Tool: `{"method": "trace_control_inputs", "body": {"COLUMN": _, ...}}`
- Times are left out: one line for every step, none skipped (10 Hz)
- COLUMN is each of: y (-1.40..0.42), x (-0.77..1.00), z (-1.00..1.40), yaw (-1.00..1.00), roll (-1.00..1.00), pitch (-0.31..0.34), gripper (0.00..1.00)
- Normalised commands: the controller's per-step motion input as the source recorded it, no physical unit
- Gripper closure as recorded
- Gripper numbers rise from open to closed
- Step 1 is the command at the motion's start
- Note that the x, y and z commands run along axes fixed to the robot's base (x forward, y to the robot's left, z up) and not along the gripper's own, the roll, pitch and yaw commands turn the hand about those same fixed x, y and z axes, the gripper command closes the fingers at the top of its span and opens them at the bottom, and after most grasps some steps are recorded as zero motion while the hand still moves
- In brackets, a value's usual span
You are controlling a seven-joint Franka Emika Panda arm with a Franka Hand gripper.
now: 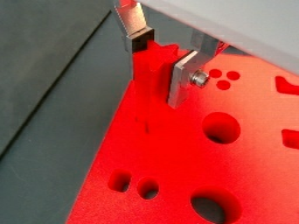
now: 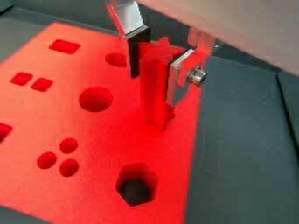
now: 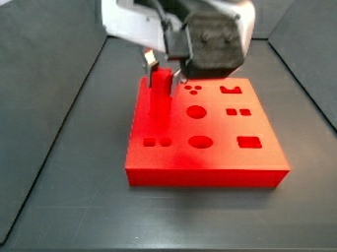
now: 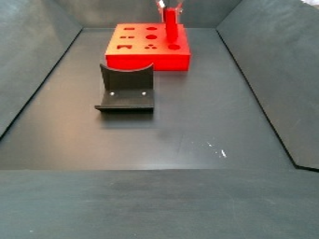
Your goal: Insert the star object.
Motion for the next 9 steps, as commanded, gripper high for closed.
{"method": "trace_control_inputs", "body": {"y": -0.05, "x": 0.00, "z": -0.79, "yaw": 0.00, "roll": 0.13, "pitch": -0.196, "gripper": 1.00}}
{"method": "trace_control_inputs", "body": {"y": -0.09, "x": 0.00, "z": -0.72, "yaw": 0.00, "roll": 0.25, "pitch": -0.149, "gripper": 1.00}}
{"method": "trace_control_inputs", "body": {"y": -0.09, "x": 0.00, "z": -0.72, "yaw": 0.03, "roll": 0.26, "pitch": -0.140, "gripper": 1.00}}
{"method": "trace_control_inputs", "body": {"y": -0.08, "x": 0.00, "z": -0.74, "yaw": 0.05, "roll": 0.25, "pitch": -0.139, "gripper": 1.00}}
{"method": "trace_control_inputs", "body": {"y": -0.09, "x": 0.00, "z": -0.75, "yaw": 0.02, "roll": 0.28, "pitch": -0.099, "gripper": 1.00}}
{"method": "trace_control_inputs", "body": {"y": -0.07, "x": 0.00, "z": -0.98, "yaw": 0.00, "roll": 0.20, "pitch": -0.013, "gripper": 1.00}}
{"method": "trace_control_inputs", "body": {"y": -0.06, "x": 0.00, "z": -1.00, "yaw": 0.00, "roll": 0.12, "pitch": -0.047, "gripper": 1.00}}
{"method": "trace_control_inputs", "body": {"y": 0.00, "x": 0.00, "z": -0.65, "yaw": 0.00, "roll": 0.07, "pitch": -0.013, "gripper": 1.00}}
{"method": "trace_control_inputs", "body": {"y": 0.00, "x": 0.00, "z": 0.00, "yaw": 0.00, "roll": 0.00, "pitch": 0.000, "gripper": 1.00}}
